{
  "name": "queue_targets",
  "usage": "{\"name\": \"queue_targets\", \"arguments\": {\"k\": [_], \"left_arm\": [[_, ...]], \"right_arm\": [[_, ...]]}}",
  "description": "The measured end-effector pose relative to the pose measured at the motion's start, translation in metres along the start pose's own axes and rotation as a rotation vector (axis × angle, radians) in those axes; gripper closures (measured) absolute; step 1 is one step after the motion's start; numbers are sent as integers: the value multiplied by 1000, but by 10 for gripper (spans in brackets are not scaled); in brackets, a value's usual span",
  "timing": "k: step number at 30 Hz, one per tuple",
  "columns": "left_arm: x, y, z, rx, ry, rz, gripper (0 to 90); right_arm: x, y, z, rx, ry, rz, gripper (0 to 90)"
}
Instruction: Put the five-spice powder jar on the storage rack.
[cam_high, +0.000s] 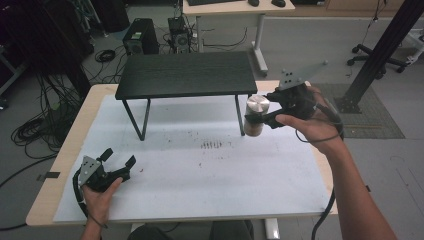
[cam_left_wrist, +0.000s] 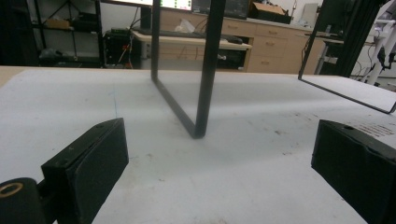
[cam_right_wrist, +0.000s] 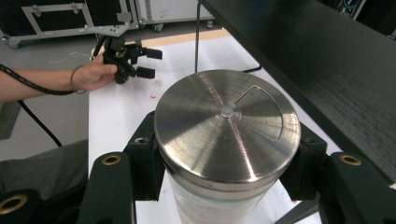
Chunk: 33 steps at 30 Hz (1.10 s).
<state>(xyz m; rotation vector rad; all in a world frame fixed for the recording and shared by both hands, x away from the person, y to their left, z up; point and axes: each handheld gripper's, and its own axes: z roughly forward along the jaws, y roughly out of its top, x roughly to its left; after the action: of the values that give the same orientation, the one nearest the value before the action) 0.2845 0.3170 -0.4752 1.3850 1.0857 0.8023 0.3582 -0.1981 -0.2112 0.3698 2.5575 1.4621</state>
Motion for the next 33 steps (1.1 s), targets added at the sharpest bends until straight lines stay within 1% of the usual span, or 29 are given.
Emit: {"name": "queue_targets", "arguments": {"k": [1,3,8,11,12,19,30,33], "left_arm": [[0,0,0,0,0,0,42],[0,0,0,-1,0,-1,43],[0,0,0,-4,1,-1,42],[0,0,0,-1,0,0,43],[0,0,0,-2,-1,-1,43],[0,0,0,-3,-2,-1,43],[0,0,0,-2,-3,-1,43],[0,0,0,-2,-3,0,43]], "right_arm": [[-1,5,0,0,-4,-3,429],[-1,8,0,0,-5,-4,429],[-5,21,0,-7,-8,6,429],[-6,26,0,-7,-14,7,429],[-8,29,1,-9,-15,16,430],[-12,41,3,-12,-18,31,430],[-22,60,11,-15,-24,35,430],[-24,63,12,-15,-27,34,430]]}}
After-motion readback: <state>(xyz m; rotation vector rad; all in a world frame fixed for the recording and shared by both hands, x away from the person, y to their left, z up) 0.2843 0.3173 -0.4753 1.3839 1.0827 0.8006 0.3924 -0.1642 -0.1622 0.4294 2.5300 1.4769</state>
